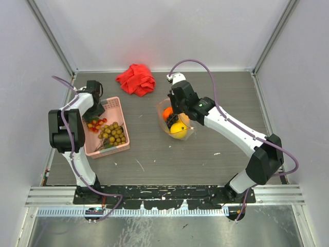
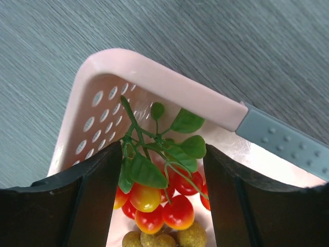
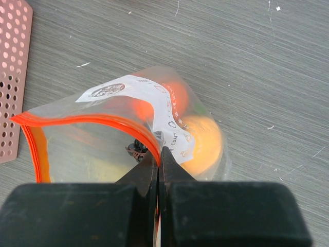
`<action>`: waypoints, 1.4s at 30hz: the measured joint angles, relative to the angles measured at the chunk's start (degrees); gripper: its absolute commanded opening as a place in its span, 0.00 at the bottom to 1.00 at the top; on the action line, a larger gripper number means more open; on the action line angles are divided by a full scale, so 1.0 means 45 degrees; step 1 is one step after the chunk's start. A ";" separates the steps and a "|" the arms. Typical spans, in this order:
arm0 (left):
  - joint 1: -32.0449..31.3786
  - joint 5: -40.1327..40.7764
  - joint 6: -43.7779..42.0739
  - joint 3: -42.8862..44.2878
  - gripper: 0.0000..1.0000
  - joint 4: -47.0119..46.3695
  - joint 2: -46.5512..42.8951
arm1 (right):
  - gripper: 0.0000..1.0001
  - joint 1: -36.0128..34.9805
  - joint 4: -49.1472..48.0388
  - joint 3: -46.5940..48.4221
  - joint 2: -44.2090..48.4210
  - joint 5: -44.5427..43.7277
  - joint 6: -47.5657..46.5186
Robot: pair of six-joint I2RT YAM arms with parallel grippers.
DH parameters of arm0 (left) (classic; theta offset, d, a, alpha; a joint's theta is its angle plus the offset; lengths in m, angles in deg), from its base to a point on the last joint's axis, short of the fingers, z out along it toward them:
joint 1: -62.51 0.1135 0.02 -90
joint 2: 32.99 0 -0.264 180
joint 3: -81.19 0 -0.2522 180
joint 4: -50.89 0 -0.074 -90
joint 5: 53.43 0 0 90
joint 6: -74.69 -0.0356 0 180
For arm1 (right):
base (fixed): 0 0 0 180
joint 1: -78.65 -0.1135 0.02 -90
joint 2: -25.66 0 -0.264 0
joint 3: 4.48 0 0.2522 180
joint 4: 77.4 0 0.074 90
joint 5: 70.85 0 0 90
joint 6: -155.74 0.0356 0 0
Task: Place the food in the zip-top bag and seal the zipper
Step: Pick up the fake fruit from the bin.
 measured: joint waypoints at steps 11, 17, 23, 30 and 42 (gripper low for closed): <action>0.0000 -0.0607 -0.0063 0.0000 0.38 0.0000 0.0515 | 0.00 0.0000 -0.0005 0.0000 -0.0175 0.0005 -0.0039; -0.0005 -0.0996 -0.0058 0.0000 0.17 -0.0005 0.0515 | 0.00 0.0000 -0.0005 0.0000 -0.0180 0.0005 -0.0039; -0.0044 -0.1268 -0.0223 -0.0131 0.00 -0.0029 0.0180 | 0.00 0.0000 -0.0005 0.0000 -0.0175 0.0005 -0.0039; -0.0311 -0.1253 -0.0345 -0.0612 0.00 -0.0073 -0.1365 | 0.00 0.0000 0.0000 0.0000 -0.0180 0.0010 -0.0034; -0.1749 -0.1506 -0.0806 -0.2011 0.00 -0.0738 -0.5061 | 0.00 0.0000 -0.0005 0.0000 -0.0175 0.0015 0.0034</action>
